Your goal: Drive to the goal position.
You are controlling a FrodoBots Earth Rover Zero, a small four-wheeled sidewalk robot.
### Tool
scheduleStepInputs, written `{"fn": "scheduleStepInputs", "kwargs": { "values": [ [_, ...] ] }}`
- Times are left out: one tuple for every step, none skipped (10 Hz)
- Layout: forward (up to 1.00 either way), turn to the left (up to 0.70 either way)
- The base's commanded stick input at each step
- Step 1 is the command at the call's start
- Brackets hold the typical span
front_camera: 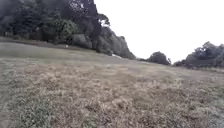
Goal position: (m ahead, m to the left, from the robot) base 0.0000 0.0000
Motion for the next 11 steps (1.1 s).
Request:
{"fn": "scheduleStepInputs", "kwargs": {
  "values": [
    [0.00,0.70],
    [0.04,0.70],
    [0.04,0.70],
    [0.03,0.70],
    [0.01,0.70],
    [0.00,0.70],
    [0.00,0.70],
    [0.00,0.70],
    [0.00,0.70],
    [0.00,0.70],
    [0.00,0.70]
  ]
}}
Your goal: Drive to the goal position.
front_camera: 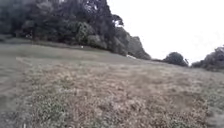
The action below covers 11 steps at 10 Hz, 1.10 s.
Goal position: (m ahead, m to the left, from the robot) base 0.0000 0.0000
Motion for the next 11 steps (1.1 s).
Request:
{"fn": "scheduleStepInputs", "kwargs": {
  "values": [
    [0.00,0.70],
    [0.00,0.70],
    [0.00,0.70],
    [0.00,0.70],
    [0.00,0.70],
    [0.00,0.70],
    [0.00,0.70],
    [0.00,0.70],
    [0.00,0.70],
    [0.00,0.70],
    [0.01,0.70]
  ]
}}
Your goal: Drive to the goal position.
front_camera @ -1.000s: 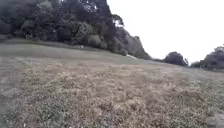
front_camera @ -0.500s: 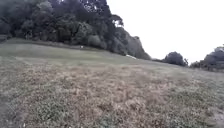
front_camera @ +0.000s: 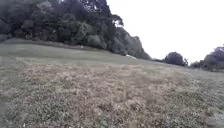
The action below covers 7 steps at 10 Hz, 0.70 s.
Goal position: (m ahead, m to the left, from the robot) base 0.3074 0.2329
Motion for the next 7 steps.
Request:
{"fn": "scheduleStepInputs", "kwargs": {
  "values": [
    [0.03,0.70],
    [0.04,0.70],
    [0.04,0.70],
    [0.04,0.70],
    [0.02,0.70],
    [0.00,0.70],
    [0.00,0.70]
  ]
}}
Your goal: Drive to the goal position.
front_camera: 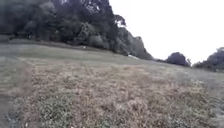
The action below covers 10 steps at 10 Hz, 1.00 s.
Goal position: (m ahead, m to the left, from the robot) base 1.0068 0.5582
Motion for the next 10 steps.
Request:
{"fn": "scheduleStepInputs", "kwargs": {
  "values": [
    [0.00,0.70],
    [0.00,0.70],
    [0.00,0.70],
    [0.00,0.70],
    [0.00,0.70],
    [0.00,0.70],
    [0.04,0.70],
    [0.02,0.70],
    [0.00,0.70],
    [0.00,0.70]
  ]
}}
